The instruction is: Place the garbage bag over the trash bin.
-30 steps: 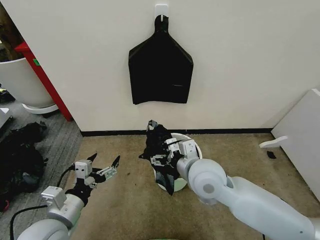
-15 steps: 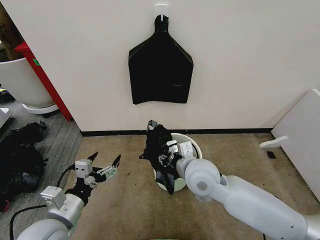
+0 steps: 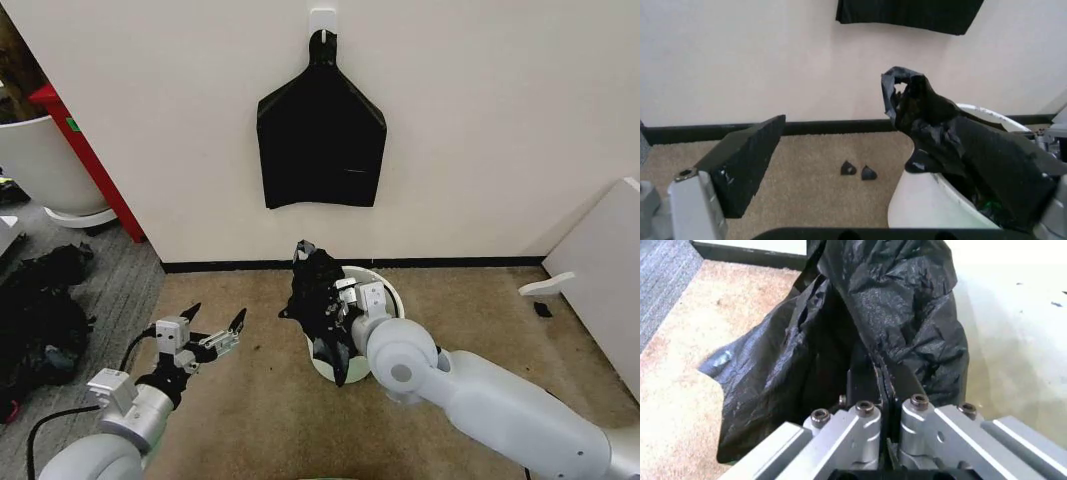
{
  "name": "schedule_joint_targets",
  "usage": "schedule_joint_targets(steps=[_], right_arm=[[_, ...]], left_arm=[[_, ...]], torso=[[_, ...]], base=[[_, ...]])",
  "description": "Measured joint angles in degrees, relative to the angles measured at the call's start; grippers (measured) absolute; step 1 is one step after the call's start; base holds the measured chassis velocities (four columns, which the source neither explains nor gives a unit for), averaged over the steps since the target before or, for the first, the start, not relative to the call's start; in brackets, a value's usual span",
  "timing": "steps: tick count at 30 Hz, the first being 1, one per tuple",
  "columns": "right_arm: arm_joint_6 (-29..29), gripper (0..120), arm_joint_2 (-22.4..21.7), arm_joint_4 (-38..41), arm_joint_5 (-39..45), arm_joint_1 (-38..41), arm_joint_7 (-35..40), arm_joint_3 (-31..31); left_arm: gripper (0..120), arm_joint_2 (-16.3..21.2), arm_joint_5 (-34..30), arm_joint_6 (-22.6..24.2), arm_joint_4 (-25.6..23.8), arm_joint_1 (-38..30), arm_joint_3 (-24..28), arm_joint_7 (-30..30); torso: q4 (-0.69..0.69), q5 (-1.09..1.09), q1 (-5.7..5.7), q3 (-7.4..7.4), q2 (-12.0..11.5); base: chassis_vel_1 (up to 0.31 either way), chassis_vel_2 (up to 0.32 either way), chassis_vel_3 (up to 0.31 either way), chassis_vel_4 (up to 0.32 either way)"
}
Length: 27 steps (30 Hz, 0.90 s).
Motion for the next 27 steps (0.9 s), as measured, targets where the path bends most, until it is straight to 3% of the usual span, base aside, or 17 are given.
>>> schedule_joint_targets(steps=[9, 15, 20, 22, 27], right_arm=[[2.2, 0, -0.5, 2.0, 4.4, 0.5, 4.5, 2.4], [3.3, 0, -2.1, 3.8, 5.0, -0.6, 5.7, 3.0], [3.7, 0, -2.5, 5.0, 4.4, -2.2, 5.6, 2.0], [4.0, 0, -2.2, 5.2, 3.3, -2.8, 5.4, 0.9], [4.4, 0, -1.0, 5.2, 3.0, -2.4, 5.8, 0.3]], left_arm=[[100, 2.9, -0.2, 3.6, -0.8, -3.1, 1.6, -0.2], [100, 5.4, -2.9, 8.6, -1.0, -10.8, 3.6, -3.2], [100, 6.4, -7.7, 12.5, 0.3, -18.5, 10.3, -9.1], [100, 6.7, -12.5, 15.7, 0.3, -22.3, 13.5, -12.9], [100, 6.9, -13.9, 17.0, 2.1, -24.9, 16.8, -15.9]], torso=[[0.01, 0.0, 0.0, 0.0, 0.0], [0.0, 0.01, 0.0, 0.0, 0.0], [-0.01, 0.01, 0.0, 0.0, 0.0], [-0.02, 0.01, 0.0, 0.0, 0.0], [0.0, 0.01, 0.0, 0.0, 0.0]], base=[[0.0, 0.0, 0.0, 0.0], [0.0, 0.0, 0.0, 0.0], [0.0, 0.0, 0.0, 0.0], [0.0, 0.0, 0.0, 0.0], [0.0, 0.0, 0.0, 0.0]])
